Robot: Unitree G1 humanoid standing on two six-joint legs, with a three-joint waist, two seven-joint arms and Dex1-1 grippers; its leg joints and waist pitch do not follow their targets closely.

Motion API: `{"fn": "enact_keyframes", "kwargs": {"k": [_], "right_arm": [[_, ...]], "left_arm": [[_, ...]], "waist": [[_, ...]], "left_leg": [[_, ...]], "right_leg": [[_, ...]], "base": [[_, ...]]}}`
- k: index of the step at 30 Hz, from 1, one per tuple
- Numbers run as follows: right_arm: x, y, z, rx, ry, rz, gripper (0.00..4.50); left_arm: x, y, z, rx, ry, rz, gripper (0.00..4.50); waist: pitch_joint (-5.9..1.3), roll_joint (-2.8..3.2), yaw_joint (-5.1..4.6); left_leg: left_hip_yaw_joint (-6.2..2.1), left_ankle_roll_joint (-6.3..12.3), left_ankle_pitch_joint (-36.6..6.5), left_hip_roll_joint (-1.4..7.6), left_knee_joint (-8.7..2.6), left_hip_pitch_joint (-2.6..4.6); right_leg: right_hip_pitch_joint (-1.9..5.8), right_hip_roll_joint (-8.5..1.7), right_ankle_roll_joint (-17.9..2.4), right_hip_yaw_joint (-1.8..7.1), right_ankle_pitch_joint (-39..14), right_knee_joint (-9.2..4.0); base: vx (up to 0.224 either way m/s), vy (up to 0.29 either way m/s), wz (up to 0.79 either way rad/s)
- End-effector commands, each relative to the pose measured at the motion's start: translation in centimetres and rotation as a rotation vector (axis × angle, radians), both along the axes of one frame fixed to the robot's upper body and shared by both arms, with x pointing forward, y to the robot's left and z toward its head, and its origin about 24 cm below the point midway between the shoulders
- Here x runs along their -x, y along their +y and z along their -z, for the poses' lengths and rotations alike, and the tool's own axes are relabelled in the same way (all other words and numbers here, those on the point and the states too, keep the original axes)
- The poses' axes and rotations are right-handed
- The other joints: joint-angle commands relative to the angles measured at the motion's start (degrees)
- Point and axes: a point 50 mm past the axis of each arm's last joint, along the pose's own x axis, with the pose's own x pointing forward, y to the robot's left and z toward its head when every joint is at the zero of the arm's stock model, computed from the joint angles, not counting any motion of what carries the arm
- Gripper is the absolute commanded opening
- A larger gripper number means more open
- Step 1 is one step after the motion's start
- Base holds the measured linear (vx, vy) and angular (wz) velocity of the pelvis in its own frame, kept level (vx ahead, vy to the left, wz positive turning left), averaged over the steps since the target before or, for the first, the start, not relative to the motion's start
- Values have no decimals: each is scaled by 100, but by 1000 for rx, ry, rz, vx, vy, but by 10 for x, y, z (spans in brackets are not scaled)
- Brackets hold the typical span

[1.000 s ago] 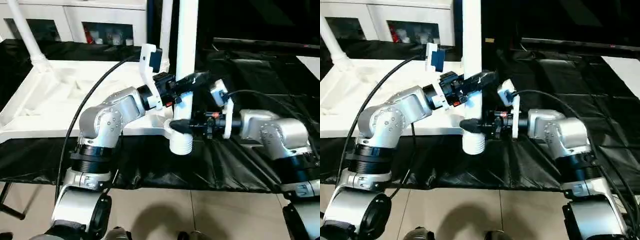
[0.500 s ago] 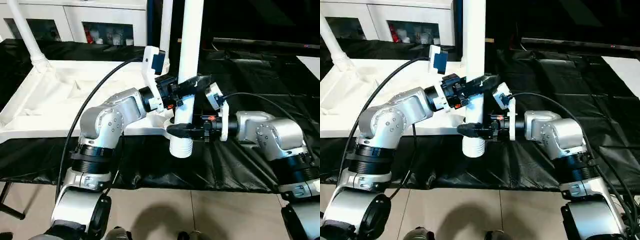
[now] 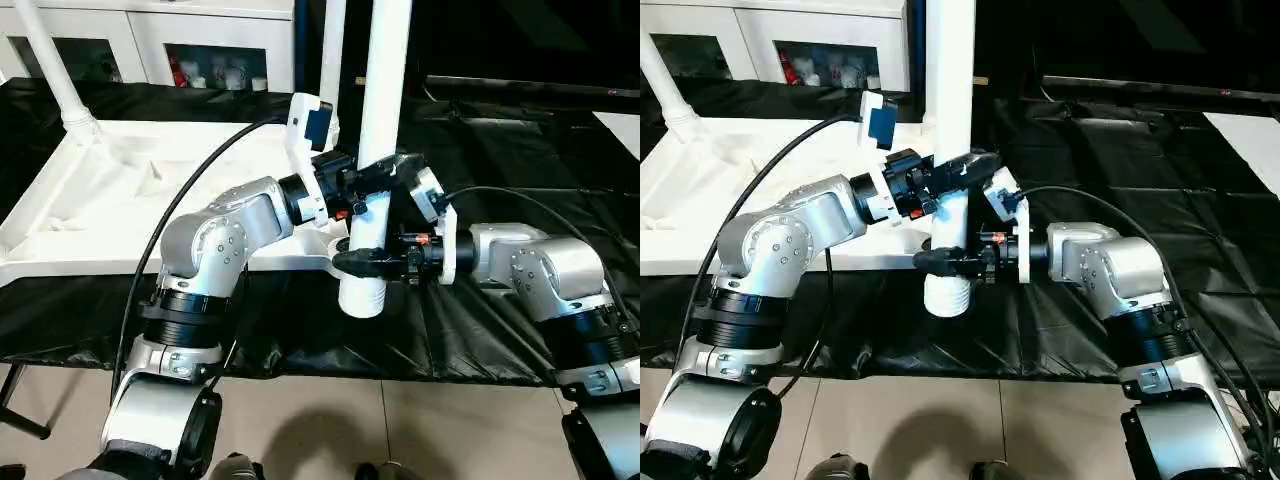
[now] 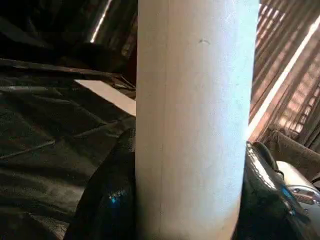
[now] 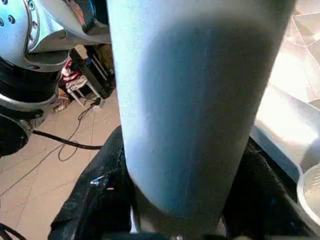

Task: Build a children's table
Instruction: Pick table leg

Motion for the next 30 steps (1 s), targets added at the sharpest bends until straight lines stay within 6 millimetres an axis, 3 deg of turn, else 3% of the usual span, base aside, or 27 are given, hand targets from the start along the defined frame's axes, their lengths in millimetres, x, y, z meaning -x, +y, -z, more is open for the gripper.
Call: {"fn": "enact_keyframes", "kwargs": {"k": [1, 4, 7, 10, 13, 14, 15, 16, 17, 18, 19, 21, 22, 23, 25, 29, 30], "right_arm": [[-3, -2, -3, 5, -5, 32, 191], [-6, -1, -3, -9, -17, 73, 191], [-10, -1, -3, -35, -22, 120, 191], [-15, 0, -5, -101, -47, 215, 190], [-19, -1, -1, -118, -63, 305, 190], [-20, -1, 2, -109, -69, 333, 190], [-21, -2, 3, -102, -74, 351, 190], [-24, -6, 7, -76, -96, 415, 189], [-26, -9, 10, -54, -115, 458, 189], [-28, -13, 13, -15, -137, 508, 189], [-30, -18, 15, 14, -146, 557, 189], [-33, -25, 18, 51, -161, 636, 189], [-34, -30, 18, 65, -175, 669, 189], [-34, -31, 18, 68, -180, 677, 189], [-33, -32, 17, 66, -207, 703, 189], [-30, -33, 19, 85, -246, 721, 189], [-30, -33, 19, 91, -252, 721, 189]], "left_arm": [[2, -1, -9, 7, -52, -1, 185], [2, -1, -11, 54, -47, 28, 255], [-4, 2, -19, 185, -52, -24, 265], [-20, 13, -25, 288, -41, -186, 268], [-28, 20, -22, 237, -70, -294, 268], [-29, 22, -20, 223, -78, -291, 268], [-30, 23, -18, 208, -87, -296, 268], [-34, 30, -12, 145, -107, -308, 268], [-36, 34, -7, 87, -118, -307, 268], [-37, 40, -2, -2, -178, -297, 268], [-37, 44, 6, -111, -228, -263, 268], [-36, 51, 24, -346, -330, -200, 268], [-33, 57, 41, -521, -388, -114, 268], [-32, 59, 46, -570, -401, -82, 268], [-29, 67, 61, -674, -409, 11, 268], [-29, 87, 80, -825, -388, 116, 268], [-29, 89, 82, -841, -390, 120, 268]], "waist": [[-588, -37, -8], [-585, -35, -16], [-591, -25, -9], [-602, -18, -4], [-606, 13, -10], [-605, 62, -8], [-613, 28, -22], [-613, 97, -16], [-617, 83, -27], [-617, 128, -29], [-615, 111, -40], [-620, 128, -42], [-621, 148, -48], [-614, 141, -50], [-630, 232, -56], [-633, 238, -90], [-635, 288, -91]], "left_leg": [[25, 160, -930, 33, -356, 60], [30, 148, -944, 22, -354, 55], [31, 128, -975, 19, -351, 65], [25, 109, -1011, 18, -356, 74], [11, 115, -1006, 21, -374, 79], [8, 107, -1004, 21, -373, 85], [23, 131, -948, 8, -370, 74], [16, 106, -946, 2, -376, 86], [18, 98, -968, -7, -377, 84], [14, 61, -994, -12, -380, 88], [3, 60, -1033, -10, -396, 90], [-9, 20, -1059, -1, -408, 96], [-19, -46, -1138, 7, -430, 117], [-20, -47, -1146, 5, -433, 107], [-6, -119, -1097, 5, -418, 109], [0, -139, -1290, 7, -428, 120], [-5, -165, -1369, 10, -427, 135]], "right_leg": [[421, -245, -865, 175, -1874, -445], [422, -247, -882, 173, -1870, -449], [424, -250, -914, 171, -1887, -464], [423, -244, -944, 164, -1790, -461], [426, -236, -855, 156, -1739, -457], [422, -237, -854, 161, -1713, -447], [427, -224, -851, 168, -1625, -445], [396, -233, -798, 167, -1695, -475], [406, -221, -779, 162, -1712, -465], [418, -220, -769, 166, -1711, -448], [406, -229, -681, 163, -1864, -493], [401, -238, -653, 166, -1921, -487], [392, -241, -537, 177, -2033, -485], [394, -245, -510, 181, -2035, -499], [400, -248, -633, 198, -1767, -440], [416, -242, -964, 201, -1380, -409], [416, -248, -1027, 199, -1366, -403]], "base": [[0, 0, 0], [0, 0, 0], [0, 0, 0], [0, 0, 0], [0, 0, 0], [0, 0, 0], [0, 0, 0], [0, 0, 0], [0, 0, 0], [0, 0, 0], [0, 0, 0], [0, 0, 0], [0, 0, 0], [0, 0, 0], [0, 0, 0], [0, 0, 0], [0, 0, 0]]}}
